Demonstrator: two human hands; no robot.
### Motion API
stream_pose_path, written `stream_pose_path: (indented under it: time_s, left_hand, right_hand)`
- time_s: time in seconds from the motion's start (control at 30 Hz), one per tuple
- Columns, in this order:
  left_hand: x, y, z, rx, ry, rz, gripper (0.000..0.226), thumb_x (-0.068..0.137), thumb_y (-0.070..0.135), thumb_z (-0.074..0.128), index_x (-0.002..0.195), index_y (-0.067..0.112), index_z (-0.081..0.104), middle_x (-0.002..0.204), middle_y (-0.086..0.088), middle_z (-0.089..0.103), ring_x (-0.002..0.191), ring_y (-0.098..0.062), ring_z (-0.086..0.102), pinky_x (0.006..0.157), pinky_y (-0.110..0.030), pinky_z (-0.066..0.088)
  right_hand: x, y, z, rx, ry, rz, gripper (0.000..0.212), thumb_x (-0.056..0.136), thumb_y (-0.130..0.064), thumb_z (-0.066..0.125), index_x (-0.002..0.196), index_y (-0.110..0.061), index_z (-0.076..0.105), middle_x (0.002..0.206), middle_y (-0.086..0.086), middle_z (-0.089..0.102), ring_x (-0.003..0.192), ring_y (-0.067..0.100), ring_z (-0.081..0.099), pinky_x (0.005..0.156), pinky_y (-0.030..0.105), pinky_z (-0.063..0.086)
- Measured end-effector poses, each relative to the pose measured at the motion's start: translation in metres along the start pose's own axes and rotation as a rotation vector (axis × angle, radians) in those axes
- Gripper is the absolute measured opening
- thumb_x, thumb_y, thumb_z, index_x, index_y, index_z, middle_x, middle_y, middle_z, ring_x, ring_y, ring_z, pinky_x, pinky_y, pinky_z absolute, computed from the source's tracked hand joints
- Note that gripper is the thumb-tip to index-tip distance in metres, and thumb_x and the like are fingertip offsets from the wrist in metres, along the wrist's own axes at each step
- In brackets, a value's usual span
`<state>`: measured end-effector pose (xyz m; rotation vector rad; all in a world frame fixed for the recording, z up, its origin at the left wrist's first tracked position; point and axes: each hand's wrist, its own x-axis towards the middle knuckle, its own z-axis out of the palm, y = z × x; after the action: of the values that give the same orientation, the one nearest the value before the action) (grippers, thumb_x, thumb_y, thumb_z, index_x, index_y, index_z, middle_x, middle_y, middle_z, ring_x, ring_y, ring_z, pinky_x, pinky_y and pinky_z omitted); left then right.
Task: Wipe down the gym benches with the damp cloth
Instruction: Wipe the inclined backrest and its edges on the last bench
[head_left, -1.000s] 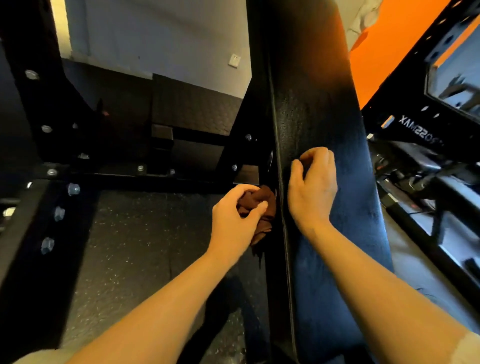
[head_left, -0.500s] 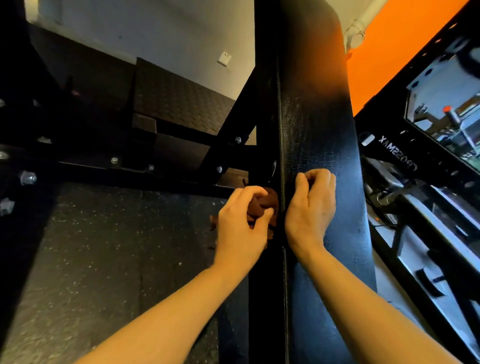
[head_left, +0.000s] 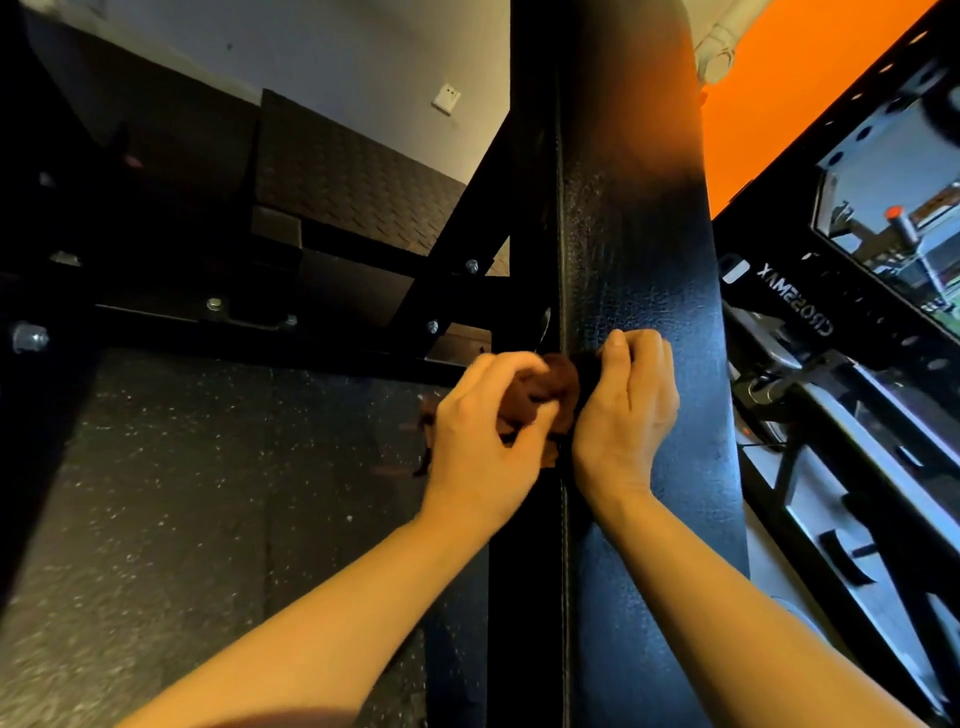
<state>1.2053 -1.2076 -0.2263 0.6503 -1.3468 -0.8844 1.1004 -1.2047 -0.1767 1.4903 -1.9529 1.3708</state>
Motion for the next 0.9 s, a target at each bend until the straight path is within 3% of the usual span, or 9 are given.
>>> stream_pose_path:
  time_s: [0.13,0.2,0.33,0.4,0.5,0.6,0.67,0.8,0.9]
  left_hand:
    - [-0.018,-0.027,-0.012,0.084,-0.006,-0.154,0.021,0.078,0.005,0.072,0.092,0.017,0.063,0.09,0.003,0.062,0.084,-0.004,0.059,0.074,-0.005,0.04]
    - [-0.012,-0.021,-0.014,0.102,0.015,-0.138,0.023,0.078,0.003,0.074,0.092,0.017,0.063,0.09,0.003,0.061,0.084,-0.004,0.059,0.072,-0.005,0.039]
    - [0.003,0.004,-0.013,-0.103,-0.056,-0.066,0.03,0.09,0.03,0.061,0.114,0.014,0.066,0.111,0.005,0.062,0.104,-0.001,0.059,0.085,-0.007,0.041]
    - [-0.002,-0.001,-0.016,-0.117,-0.099,-0.07,0.029,0.091,0.023,0.059,0.117,0.014,0.067,0.116,0.007,0.063,0.11,-0.001,0.058,0.09,-0.009,0.041]
    - [-0.022,-0.024,-0.022,0.003,-0.156,-0.077,0.03,0.08,0.013,0.066,0.109,0.021,0.066,0.108,0.012,0.062,0.104,-0.003,0.06,0.087,-0.012,0.043]
    - [-0.035,-0.036,-0.026,0.058,-0.19,-0.182,0.024,0.076,0.02,0.066,0.098,0.029,0.062,0.098,0.015,0.057,0.094,-0.006,0.06,0.077,-0.026,0.052]
    - [-0.031,-0.03,-0.026,0.04,-0.127,-0.184,0.02,0.079,0.022,0.064,0.098,0.025,0.062,0.098,0.013,0.056,0.093,-0.008,0.06,0.077,-0.035,0.054]
    - [-0.01,-0.003,-0.022,-0.069,-0.114,-0.072,0.023,0.091,0.02,0.057,0.11,0.015,0.068,0.111,0.009,0.062,0.109,-0.005,0.058,0.089,-0.012,0.042]
    - [-0.012,-0.006,-0.023,-0.036,-0.165,-0.022,0.022,0.087,0.011,0.061,0.107,0.013,0.07,0.109,0.008,0.064,0.107,-0.004,0.059,0.09,-0.01,0.04]
  right_hand:
    - [-0.001,-0.003,0.0,0.019,-0.001,-0.005,0.023,0.095,-0.027,0.038,0.076,-0.015,0.044,0.075,-0.01,0.042,0.069,-0.002,0.043,0.064,0.012,0.032]
    - [0.0,-0.002,0.0,0.025,-0.004,-0.001,0.024,0.095,-0.027,0.038,0.076,-0.014,0.045,0.075,-0.006,0.044,0.067,0.003,0.041,0.062,0.017,0.03]
    - [-0.001,0.001,0.001,0.02,-0.001,-0.004,0.026,0.095,-0.028,0.038,0.074,-0.013,0.045,0.076,-0.004,0.045,0.066,0.001,0.041,0.062,0.016,0.031]
    - [-0.001,0.001,0.002,0.016,0.011,-0.014,0.027,0.095,-0.028,0.038,0.073,-0.014,0.043,0.073,-0.007,0.042,0.066,-0.002,0.041,0.062,0.013,0.032]
    - [-0.001,0.001,0.002,0.01,0.02,-0.029,0.029,0.095,-0.034,0.036,0.073,-0.017,0.041,0.073,-0.012,0.039,0.067,-0.004,0.041,0.063,0.012,0.032]
    - [-0.001,0.0,0.002,0.022,0.015,-0.036,0.027,0.095,-0.034,0.036,0.073,-0.018,0.041,0.073,-0.014,0.039,0.067,-0.003,0.041,0.062,0.012,0.031]
    - [-0.001,0.002,0.002,0.03,0.014,-0.038,0.027,0.095,-0.029,0.038,0.072,-0.017,0.041,0.072,-0.013,0.039,0.066,-0.001,0.041,0.062,0.013,0.031]
    - [-0.002,0.004,0.003,0.042,0.017,-0.032,0.03,0.094,-0.034,0.035,0.071,-0.015,0.043,0.072,-0.008,0.041,0.065,0.002,0.04,0.061,0.016,0.032]
    - [-0.001,0.003,0.004,0.041,0.023,-0.032,0.03,0.094,-0.035,0.035,0.071,-0.016,0.041,0.072,-0.009,0.04,0.065,0.001,0.04,0.061,0.015,0.031]
